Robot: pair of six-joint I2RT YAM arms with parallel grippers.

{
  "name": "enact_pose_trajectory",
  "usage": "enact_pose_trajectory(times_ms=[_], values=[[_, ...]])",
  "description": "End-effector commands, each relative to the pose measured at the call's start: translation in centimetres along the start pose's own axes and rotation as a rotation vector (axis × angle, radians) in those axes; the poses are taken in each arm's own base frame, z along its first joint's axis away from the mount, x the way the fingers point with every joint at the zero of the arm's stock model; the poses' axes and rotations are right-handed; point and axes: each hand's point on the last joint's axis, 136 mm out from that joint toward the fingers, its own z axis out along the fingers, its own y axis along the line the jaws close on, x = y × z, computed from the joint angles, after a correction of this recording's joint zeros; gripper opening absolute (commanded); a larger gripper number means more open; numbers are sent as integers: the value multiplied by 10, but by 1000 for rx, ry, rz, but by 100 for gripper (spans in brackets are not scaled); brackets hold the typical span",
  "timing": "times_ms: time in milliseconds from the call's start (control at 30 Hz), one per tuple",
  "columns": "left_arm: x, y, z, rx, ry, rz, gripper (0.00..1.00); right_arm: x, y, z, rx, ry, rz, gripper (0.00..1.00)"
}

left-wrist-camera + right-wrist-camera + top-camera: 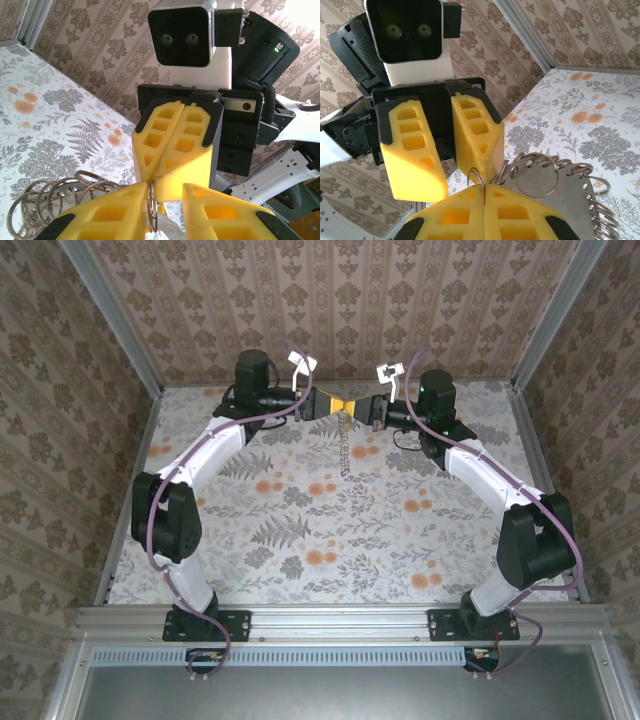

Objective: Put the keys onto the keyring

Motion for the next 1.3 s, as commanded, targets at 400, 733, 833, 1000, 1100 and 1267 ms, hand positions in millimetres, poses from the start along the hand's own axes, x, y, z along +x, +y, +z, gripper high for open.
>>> enact_pose_trajectory(times_ms=[400, 733, 833, 1000, 1100, 1267], values=[[1, -2, 9, 34, 18, 32, 2, -11, 7, -2, -21, -38, -28, 0], [-7, 2, 6, 3, -37, 45, 0, -17, 6, -11, -29, -71, 0, 24], [-12, 2, 2, 7, -63, 43, 0, -20, 5, -17, -38, -89, 13, 26], [-16, 2, -1, 3, -83, 41, 0, -16, 2, -22, -53, -102, 34, 32], [-17, 1, -1, 3, -86, 44, 0, -12, 0, -23, -57, -102, 45, 33], [-18, 0, -1, 5, -86, 44, 0, -12, 0, -21, -80, -111, 58, 32]])
